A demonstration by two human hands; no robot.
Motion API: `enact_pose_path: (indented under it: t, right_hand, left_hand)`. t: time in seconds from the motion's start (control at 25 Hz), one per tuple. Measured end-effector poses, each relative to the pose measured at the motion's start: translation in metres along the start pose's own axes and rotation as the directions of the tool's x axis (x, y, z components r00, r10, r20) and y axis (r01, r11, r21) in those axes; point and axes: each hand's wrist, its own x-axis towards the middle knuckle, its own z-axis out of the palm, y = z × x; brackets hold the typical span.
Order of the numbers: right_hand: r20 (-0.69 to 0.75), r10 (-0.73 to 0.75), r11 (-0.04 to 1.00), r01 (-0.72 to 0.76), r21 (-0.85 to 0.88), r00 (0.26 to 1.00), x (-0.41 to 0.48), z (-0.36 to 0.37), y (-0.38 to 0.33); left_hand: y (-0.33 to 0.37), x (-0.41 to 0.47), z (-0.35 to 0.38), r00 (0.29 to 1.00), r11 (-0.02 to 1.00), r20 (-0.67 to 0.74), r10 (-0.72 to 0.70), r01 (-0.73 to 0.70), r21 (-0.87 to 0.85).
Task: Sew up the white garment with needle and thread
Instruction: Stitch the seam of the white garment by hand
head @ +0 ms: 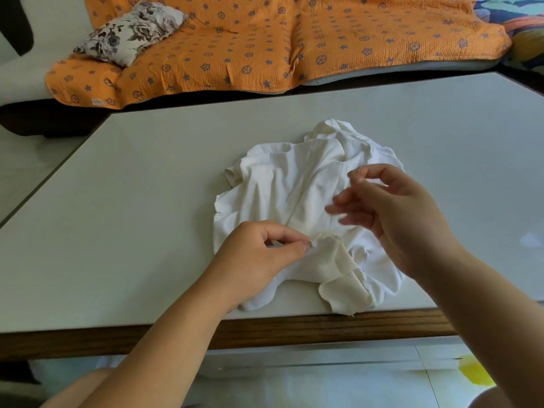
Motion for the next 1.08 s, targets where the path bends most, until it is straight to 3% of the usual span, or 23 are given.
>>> enact_pose_path:
  t: [0.12, 0.28, 1.08]
  right_hand:
    - [0.158, 0.052, 0.912, 0.018, -0.411, 0.986, -0.015, 0.005, -0.003]
    - [0.223, 0.164, 0.784, 0.01, -0.621, 0.961, -0.025, 0.006, 0.0]
    - [0.276, 0.251, 0.763, -0.014, -0.646, 0.928, -0.028, 0.002, -0.004]
  left_hand:
    - [0.001, 0.0, -0.002, 0.999, 0.999, 0.006, 0.034, -0.034, 0.027]
    - [0.0, 0.001, -0.007, 0.998, 0.996, 0.008, 0.066, -0.066, 0.067]
    - [0.001, 0.0, -0.015, 0.997, 0.991, 0.028, 0.071, -0.073, 0.109]
